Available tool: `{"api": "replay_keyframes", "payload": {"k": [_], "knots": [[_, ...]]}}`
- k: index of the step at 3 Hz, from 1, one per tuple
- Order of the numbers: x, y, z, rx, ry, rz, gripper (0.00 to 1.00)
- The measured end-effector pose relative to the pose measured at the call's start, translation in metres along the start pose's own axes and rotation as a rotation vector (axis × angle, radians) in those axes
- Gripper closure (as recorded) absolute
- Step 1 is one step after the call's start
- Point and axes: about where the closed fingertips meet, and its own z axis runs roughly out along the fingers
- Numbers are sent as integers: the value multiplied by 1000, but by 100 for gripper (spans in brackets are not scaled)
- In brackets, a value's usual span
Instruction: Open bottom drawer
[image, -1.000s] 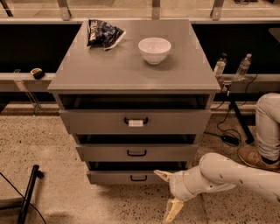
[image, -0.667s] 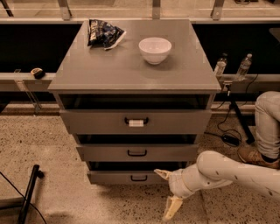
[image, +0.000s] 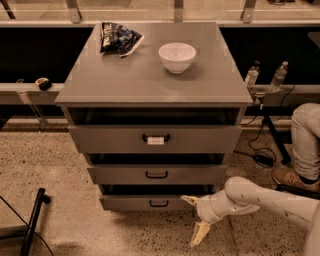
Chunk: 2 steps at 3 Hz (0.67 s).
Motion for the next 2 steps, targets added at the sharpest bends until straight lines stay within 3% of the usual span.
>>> {"api": "replay_keyframes", "payload": {"k": [2], "knots": [[55,-34,67,-45,-20,8,0]]}}
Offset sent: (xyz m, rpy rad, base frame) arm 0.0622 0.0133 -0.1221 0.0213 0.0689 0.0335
